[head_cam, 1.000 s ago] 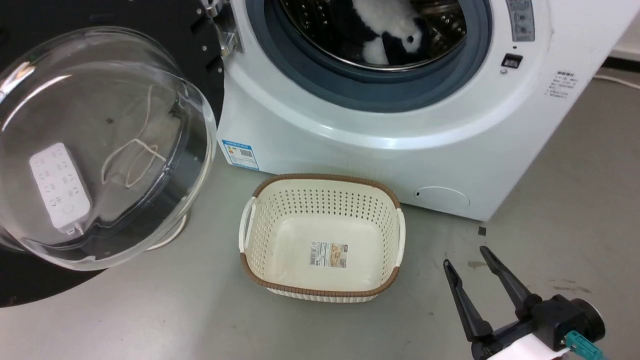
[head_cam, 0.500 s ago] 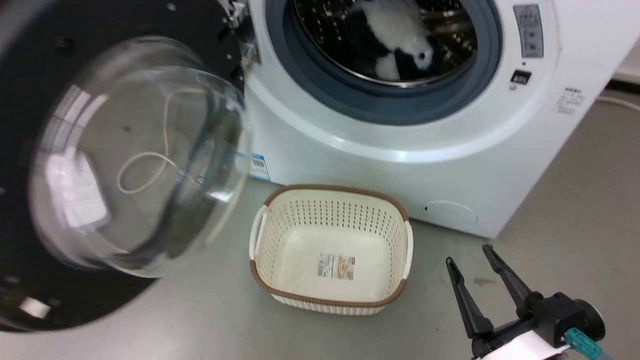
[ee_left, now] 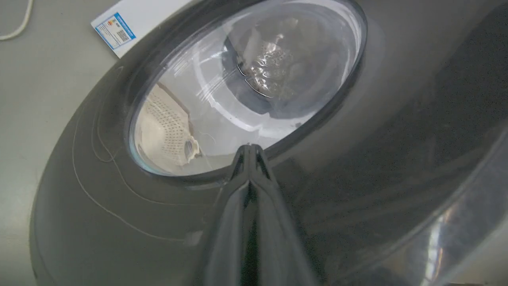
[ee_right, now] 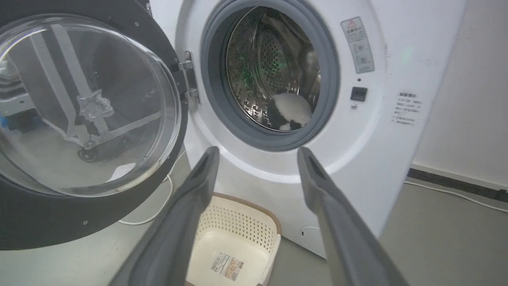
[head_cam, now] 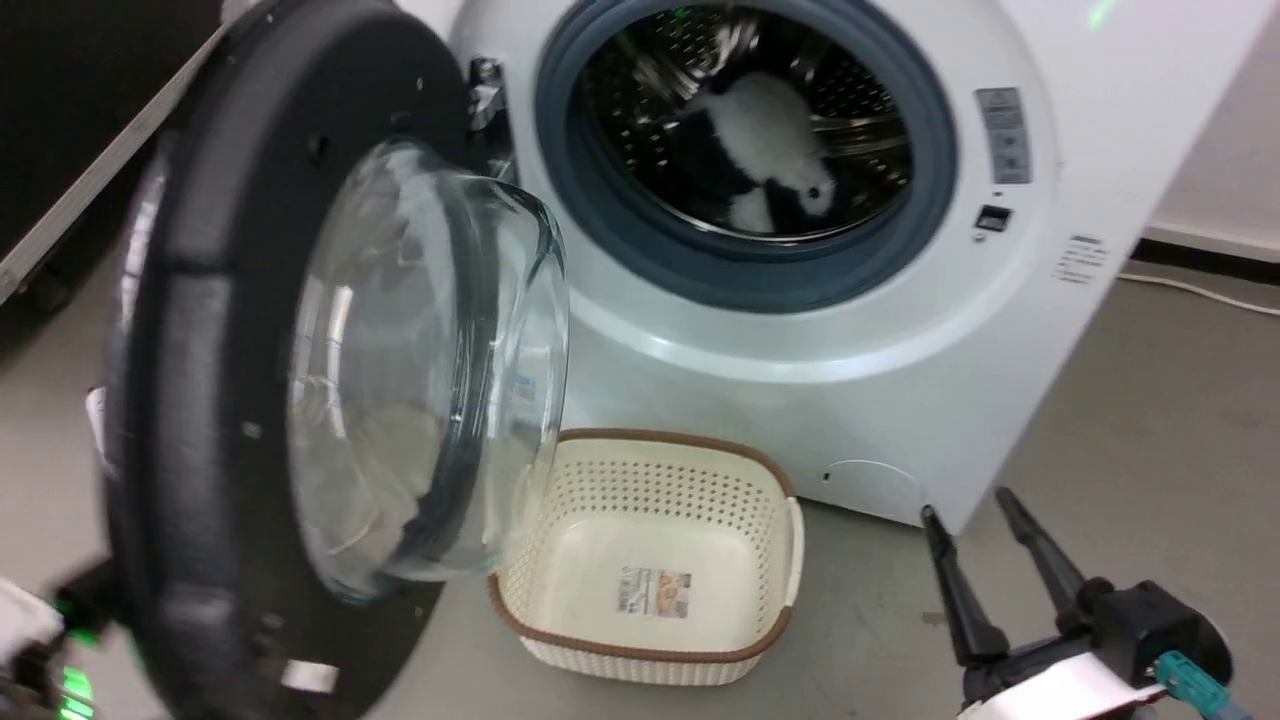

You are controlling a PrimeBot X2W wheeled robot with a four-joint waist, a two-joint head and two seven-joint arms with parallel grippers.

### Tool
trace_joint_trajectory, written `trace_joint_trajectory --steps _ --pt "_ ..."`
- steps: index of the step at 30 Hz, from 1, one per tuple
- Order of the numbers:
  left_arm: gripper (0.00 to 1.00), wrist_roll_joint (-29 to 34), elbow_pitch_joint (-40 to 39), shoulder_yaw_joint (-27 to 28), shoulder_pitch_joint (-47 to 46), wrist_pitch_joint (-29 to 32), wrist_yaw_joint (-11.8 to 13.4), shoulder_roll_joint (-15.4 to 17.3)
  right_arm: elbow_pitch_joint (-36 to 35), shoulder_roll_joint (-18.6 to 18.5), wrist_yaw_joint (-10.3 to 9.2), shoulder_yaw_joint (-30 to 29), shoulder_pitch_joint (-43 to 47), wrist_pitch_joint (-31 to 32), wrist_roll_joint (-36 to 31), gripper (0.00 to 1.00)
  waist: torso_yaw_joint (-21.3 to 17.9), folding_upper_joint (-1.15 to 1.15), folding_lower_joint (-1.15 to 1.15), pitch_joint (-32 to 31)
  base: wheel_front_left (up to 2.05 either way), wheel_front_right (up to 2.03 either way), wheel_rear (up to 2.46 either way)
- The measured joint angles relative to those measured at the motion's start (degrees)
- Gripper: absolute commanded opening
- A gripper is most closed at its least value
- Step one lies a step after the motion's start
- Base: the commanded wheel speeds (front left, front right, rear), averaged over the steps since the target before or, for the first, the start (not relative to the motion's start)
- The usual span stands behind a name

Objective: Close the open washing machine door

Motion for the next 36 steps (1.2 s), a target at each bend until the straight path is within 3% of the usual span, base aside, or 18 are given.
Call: trace_joint_trajectory --steps 7,12,20,29,30,36 --pt "0.00 -1.1 -3.7 -4.3 6.8 -0.1 -2.5 -8.8 0.1 0.6 0.00 -2.9 0.0 0.0 -0.9 1.00 -3.9 0.00 0.00 -0.9 0.00 0.00 0.00" --pt "0.00 -3.9 -3.8 -9.0 10.2 -4.6 -4.8 -11.1 -0.1 0.7 0.00 -4.3 0.0 0.0 -1.2 1.00 -7.7 0.00 0.00 -0.4 0.00 0.00 0.00" --pt "0.00 -15.3 -1.3 -23.9 12.0 -27.1 -8.3 -11.4 -0.5 -0.1 0.01 -4.2 -0.6 0.0 -1.1 1.00 -14.9 0.00 0.00 2.1 0.00 0.00 0.00" --pt "0.00 -16.6 4.7 -35.8 3.8 -45.8 -11.4 -11.4 -0.8 -0.6 0.00 -2.9 -2.7 0.0 0.4 1.00 -22.9 0.00 0.01 7.0 0.00 0.00 0.00" --pt "0.00 -16.6 7.4 -38.1 -1.0 -51.1 -11.9 -11.6 -0.8 -0.5 0.00 -2.4 -3.6 0.0 0.9 1.00 -25.3 0.01 0.01 8.8 0.00 0.00 0.00" --pt "0.00 -16.2 15.5 -40.8 -11.3 -59.3 -12.0 -11.7 -0.6 -0.4 0.00 -1.9 -4.5 0.0 1.8 1.00 -28.6 0.01 0.02 12.0 0.00 0.00 0.00"
